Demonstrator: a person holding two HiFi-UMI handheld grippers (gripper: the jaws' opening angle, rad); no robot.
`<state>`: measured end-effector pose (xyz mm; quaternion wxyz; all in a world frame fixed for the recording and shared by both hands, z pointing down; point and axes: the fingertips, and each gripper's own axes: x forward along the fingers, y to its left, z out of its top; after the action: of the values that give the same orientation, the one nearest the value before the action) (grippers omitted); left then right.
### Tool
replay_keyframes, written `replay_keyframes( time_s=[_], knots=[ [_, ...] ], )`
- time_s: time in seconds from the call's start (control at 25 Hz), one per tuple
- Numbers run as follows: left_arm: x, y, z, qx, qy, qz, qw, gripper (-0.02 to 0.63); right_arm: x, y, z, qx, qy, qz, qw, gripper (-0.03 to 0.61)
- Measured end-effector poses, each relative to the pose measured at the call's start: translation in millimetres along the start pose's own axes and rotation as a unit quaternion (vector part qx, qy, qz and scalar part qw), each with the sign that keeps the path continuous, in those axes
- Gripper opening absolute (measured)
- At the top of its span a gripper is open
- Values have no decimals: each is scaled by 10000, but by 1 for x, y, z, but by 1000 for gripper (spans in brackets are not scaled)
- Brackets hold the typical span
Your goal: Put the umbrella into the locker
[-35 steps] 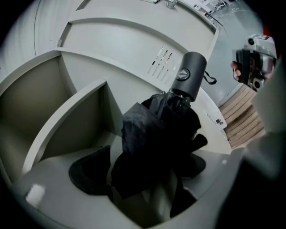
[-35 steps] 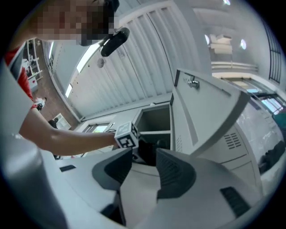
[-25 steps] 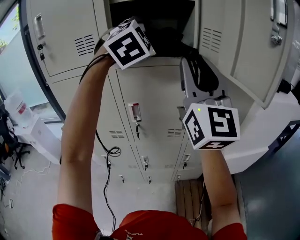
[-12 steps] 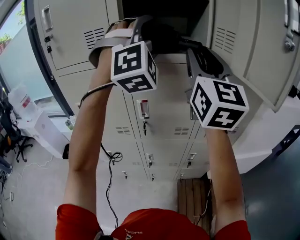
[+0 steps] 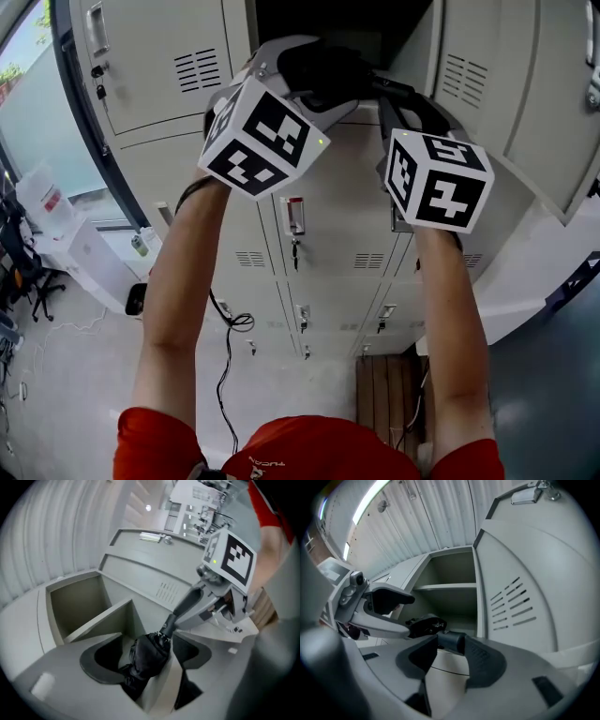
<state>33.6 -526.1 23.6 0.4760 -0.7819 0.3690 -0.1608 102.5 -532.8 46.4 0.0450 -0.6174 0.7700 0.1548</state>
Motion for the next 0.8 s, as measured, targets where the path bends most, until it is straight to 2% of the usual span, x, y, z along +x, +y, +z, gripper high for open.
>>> replay_keyframes(
  time_s=[0.12,0.32,0.56,0.8],
  knots=[
    [2,8,-2,-858,-72,321,9958,272,6,0,-4,37,78,-3,10000,153],
    [0,7,0,-1638,-380,462,9847,265,16,3,-8,-56,350,110,9993,149],
    [-26,5,2,-2646,-991,586,9575,217,29,10,-10,47,725,457,9963,108],
    [-43,-9,-8,-3296,-1173,560,9351,148,38,27,-9,-37,899,731,9933,67]
  ],
)
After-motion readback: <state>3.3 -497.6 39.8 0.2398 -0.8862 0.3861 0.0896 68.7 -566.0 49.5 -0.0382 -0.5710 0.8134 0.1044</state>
